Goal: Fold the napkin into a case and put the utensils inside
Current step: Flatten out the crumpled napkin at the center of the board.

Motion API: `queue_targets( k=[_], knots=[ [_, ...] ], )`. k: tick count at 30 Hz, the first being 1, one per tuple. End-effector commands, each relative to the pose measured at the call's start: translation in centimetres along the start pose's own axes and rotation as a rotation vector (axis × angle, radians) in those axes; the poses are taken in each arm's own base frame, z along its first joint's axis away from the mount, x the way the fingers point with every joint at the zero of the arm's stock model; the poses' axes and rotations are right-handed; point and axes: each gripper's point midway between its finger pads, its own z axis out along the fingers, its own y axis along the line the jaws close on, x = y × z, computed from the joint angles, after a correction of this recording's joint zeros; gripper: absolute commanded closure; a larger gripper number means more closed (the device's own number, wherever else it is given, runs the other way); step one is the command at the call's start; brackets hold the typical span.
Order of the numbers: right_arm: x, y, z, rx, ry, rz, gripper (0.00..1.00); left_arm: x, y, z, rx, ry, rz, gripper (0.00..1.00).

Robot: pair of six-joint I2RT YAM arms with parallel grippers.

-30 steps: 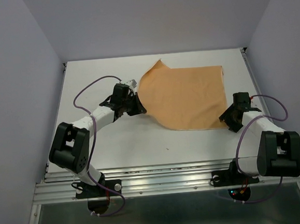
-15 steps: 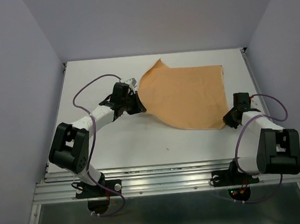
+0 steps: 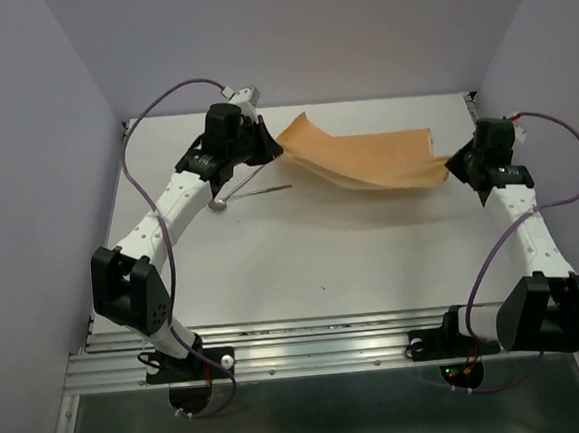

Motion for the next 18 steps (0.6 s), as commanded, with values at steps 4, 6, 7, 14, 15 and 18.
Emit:
queue_targets(
  k=[4,6,7,14,15,18],
  knots=[
    [-14.8,7.5,-11.1,-0.193,-0.415,-0.014,0.99,-13.7,-5.9,-10.3,0.081,-0.434,0.157,1.0],
    [-16.6,8.4,-13.5,-0.225,-0.474,-0.013,0.99,-16.1,-7.4,-13.7,0.095,-0.528,0.187,1.0],
    [-17.4,8.7,-14.8,-0.244,-0.505,-0.013,0.99,-16.9,-7.9,-14.9,0.097,-0.562,0.2,1.0],
    [-22.5,10.0,-27.0,-0.371,-0.736,0.006,0.99,-20.6,-11.4,-23.9,0.127,-0.755,0.259,1.0],
    [-22.8,9.8,-28.2,-0.377,-0.757,0.009,0.99,-20.9,-12.3,-26.0,0.149,-0.792,0.265,1.0],
    [-23.4,8.9,-32.9,-0.404,-0.84,0.032,0.99,-20.7,-14.1,-30.3,0.212,-0.856,0.278,1.0]
  ],
)
